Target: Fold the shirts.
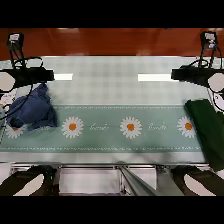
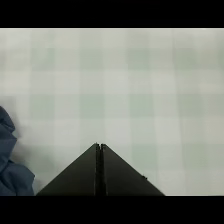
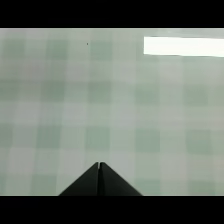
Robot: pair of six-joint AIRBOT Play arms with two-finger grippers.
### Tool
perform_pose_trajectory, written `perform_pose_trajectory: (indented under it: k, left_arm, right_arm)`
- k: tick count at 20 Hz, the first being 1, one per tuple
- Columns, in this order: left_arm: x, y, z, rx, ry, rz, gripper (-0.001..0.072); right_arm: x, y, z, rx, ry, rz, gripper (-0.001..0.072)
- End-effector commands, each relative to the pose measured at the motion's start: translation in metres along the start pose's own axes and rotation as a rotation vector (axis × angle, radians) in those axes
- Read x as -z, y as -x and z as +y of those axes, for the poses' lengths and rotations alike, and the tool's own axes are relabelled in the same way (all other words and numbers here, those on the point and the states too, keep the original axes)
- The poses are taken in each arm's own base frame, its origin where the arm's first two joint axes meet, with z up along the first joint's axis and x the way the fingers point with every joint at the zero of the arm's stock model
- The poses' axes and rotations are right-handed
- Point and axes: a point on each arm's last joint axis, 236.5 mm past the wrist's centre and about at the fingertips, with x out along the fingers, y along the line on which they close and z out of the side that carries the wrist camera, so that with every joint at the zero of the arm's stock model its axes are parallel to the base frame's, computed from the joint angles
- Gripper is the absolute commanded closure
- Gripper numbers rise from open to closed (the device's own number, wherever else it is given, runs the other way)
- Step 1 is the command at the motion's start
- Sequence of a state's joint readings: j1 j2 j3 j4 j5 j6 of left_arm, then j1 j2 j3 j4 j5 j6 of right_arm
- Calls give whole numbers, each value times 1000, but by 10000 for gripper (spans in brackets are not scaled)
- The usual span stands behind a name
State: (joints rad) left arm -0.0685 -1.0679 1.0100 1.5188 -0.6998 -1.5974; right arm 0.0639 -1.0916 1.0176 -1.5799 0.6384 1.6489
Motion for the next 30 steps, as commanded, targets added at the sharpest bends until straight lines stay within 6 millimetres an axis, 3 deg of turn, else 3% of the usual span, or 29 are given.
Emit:
perform_pose_trajectory:
  k: [1, 3, 4, 5, 6, 7, 10, 12, 13, 15, 18, 20, 23, 24, 26, 28, 30]
  left_arm:
    - [-10, 2, 2, -10, -17, -41, 691]
    - [-16, 8, 2, -10, -34, -49, 691]
    - [-20, 12, 2, -14, -39, -53, 686]
    - [-25, 18, 6, -33, -59, -45, 572]
    - [-30, 25, 12, -56, -73, -39, 284]
    - [-33, 33, 21, -88, -83, -20, 201]
    - [-25, 61, 57, -185, -66, 87, 202]
    - [-4, 76, 82, -233, -9, 159, 204]
    - [11, 80, 96, -259, 24, 189, 204]
    - [59, 77, 124, -288, 174, 268, 204]
    - [132, 63, 144, -239, 435, 408, 203]
    - [160, 64, 156, -225, 515, 486, 203]
    - [202, 82, 196, -340, 558, 623, 203]
    - [210, 79, 203, -343, 596, 634, 203]
    - [204, 53, 198, -263, 676, 584, 203]
    - [185, 20, 176, -110, 697, 518, 203]
    - [187, -5, 154, -24, 699, 546, 203]
  right_arm:
    - [-7, 0, 2, -10, -4, -29, 684]
    - [-1, 2, 0, 0, 7, -1, 684]
    - [2, 3, 0, 1, 8, 9, 644]
    - [2, 5, -1, 5, 18, 13, 421]
    - [4, 7, -4, 15, 29, 19, 313]
    - [7, 11, -7, 29, 43, 35, 313]
    - [21, 28, -14, 58, 63, 98, 315]
    - [27, 42, -17, 67, 65, 125, 315]
    - [31, 49, -18, 70, 61, 143, 315]
    - [42, 59, -13, 52, 31, 187, 315]
    - [56, 64, 2, -9, 0, 243, 315]
    - [61, 62, 5, -22, -10, 255, 315]
    - [73, 58, 8, -31, -21, 284, 315]
    - [78, 57, 8, -34, -24, 293, 315]
    - [84, 53, 11, -46, -36, 300, 315]
    - [84, 52, 13, -54, -45, 296, 315]
    - [80, 51, 13, -54, -53, 279, 315]
